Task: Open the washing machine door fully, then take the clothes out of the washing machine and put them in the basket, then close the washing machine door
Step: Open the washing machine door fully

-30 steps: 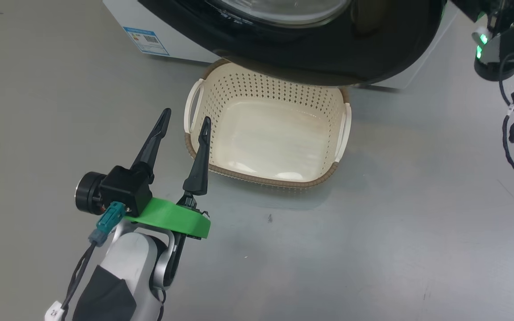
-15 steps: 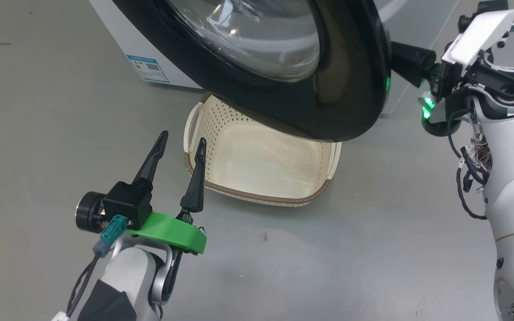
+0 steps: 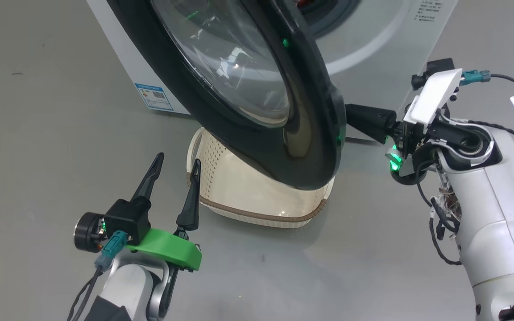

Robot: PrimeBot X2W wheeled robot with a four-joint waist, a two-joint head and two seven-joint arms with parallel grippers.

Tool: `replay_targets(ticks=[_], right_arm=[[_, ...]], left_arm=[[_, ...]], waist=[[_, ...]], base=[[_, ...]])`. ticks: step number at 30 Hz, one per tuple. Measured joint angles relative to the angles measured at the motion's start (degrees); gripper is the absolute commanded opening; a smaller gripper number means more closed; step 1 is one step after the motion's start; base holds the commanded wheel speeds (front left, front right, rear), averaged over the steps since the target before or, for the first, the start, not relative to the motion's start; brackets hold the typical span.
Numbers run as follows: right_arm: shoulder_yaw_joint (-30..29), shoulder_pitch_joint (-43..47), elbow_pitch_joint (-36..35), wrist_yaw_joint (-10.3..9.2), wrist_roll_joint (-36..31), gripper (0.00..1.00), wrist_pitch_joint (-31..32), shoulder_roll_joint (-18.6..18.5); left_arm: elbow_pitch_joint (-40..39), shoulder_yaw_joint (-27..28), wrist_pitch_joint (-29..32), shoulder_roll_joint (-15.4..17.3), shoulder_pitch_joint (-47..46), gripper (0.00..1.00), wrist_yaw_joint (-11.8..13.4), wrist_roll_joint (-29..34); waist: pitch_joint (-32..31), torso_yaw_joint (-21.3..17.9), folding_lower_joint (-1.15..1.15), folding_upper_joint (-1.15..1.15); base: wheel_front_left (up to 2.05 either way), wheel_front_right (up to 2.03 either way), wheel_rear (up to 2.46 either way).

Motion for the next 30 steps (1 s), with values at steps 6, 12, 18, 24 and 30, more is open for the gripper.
replay_targets(ticks=[6,12,18,24,30], right_arm=[[1.6,3.0,-1.7,0.0,1.0,0.0,0.7,0.5],[3.4,6.2,-3.7,0.0,2.6,0.0,1.1,0.7],[5.4,8.9,-5.1,0.02,4.1,0.0,1.3,0.9],[9.0,11.5,-7.3,0.03,8.3,0.0,1.3,0.9],[12.4,12.8,-9.1,0.04,11.1,0.0,0.3,1.0]], left_arm=[[0.3,0.3,0.0,0.0,1.1,1.0,-0.2,0.0],[0.5,0.3,0.0,0.0,2.2,1.0,-0.2,0.0],[1.3,0.2,0.0,0.0,3.3,1.0,-0.4,0.0],[1.5,-0.2,0.0,0.1,3.9,1.0,-0.5,0.0],[1.5,-0.2,0.0,0.1,4.1,1.0,-0.5,0.0]], waist=[[-1.7,0.5,0.0,0.0],[-3.3,1.7,0.0,0.0],[-4.8,3.3,0.0,0.0],[-5.8,5.3,0.0,0.0],[-6.3,7.5,0.0,0.0]], base=[[0.0,0.0,0.0],[0.0,0.0,0.0],[0.0,0.0,0.0],[0.0,0.0,0.0],[0.0,0.0,0.0]])
